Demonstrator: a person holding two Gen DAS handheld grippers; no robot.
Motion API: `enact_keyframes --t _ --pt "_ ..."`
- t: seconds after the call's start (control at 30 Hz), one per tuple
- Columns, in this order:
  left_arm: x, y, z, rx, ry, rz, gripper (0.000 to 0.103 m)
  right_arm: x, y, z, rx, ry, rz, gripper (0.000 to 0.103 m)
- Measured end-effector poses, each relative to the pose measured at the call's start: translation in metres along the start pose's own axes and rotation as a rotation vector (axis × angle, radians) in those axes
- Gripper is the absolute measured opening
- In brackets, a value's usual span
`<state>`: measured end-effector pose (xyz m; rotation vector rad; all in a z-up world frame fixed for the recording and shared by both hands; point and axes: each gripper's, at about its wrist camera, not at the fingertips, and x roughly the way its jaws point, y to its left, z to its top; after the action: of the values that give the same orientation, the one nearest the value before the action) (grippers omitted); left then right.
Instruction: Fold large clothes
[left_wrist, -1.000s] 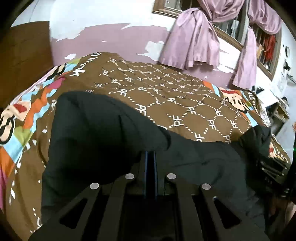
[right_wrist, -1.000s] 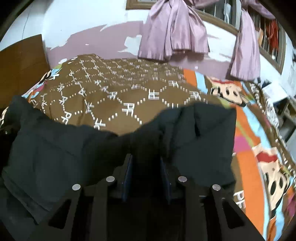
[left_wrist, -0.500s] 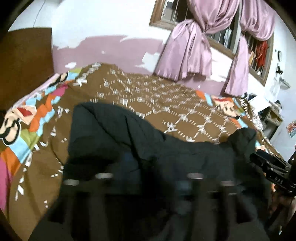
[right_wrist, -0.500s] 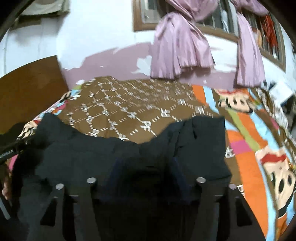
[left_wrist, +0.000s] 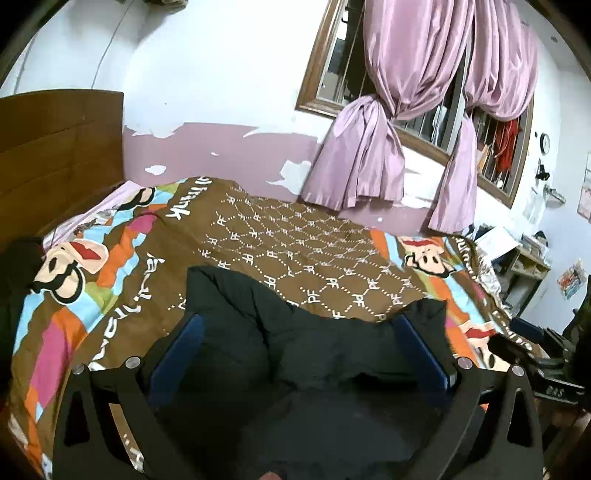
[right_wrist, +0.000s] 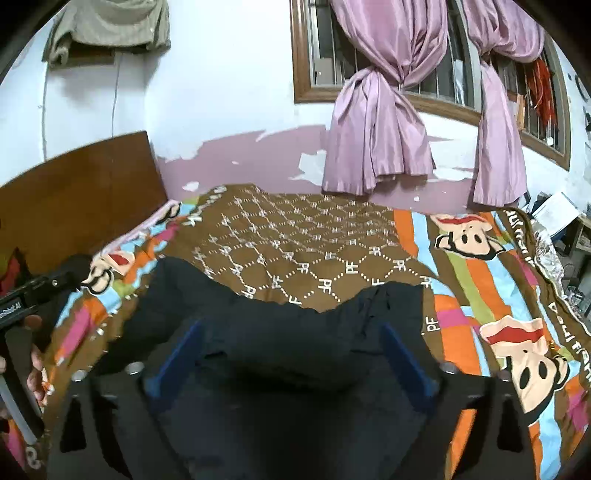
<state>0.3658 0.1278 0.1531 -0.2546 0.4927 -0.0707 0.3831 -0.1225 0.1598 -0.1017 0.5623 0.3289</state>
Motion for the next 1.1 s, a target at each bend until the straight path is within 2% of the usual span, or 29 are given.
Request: enact_keyframes --t 0.3,0.57,0.73,0.9,1.1 --pt "-0.086 -0.028 0.007 0.049 -0.055 0.016 0.101 -0.087 0.009 0.004 0.002 -0.03 0.018 0.103" --pt "-0.148 -0.046 -0.014 0.046 -0.044 -0.002 0.101 -0.156 0.009 -0.012 0.042 -0.087 0.018 0.103" --pt "-0.183 -0.056 -0.033 0.103 -0.079 0.005 0.101 -0.179 0.014 -0.023 0.055 -0.097 0.029 0.103" --pt "-0.196 -0.057 -0.056 0.146 -0.081 0.024 0.101 -0.197 0.024 -0.041 0.031 -0.121 0.035 0.103" --pt "-0.207 -0.059 -0.099 0.254 -0.068 0.058 0.101 -0.209 0.037 -0.07 -0.022 -0.144 0.027 0.103"
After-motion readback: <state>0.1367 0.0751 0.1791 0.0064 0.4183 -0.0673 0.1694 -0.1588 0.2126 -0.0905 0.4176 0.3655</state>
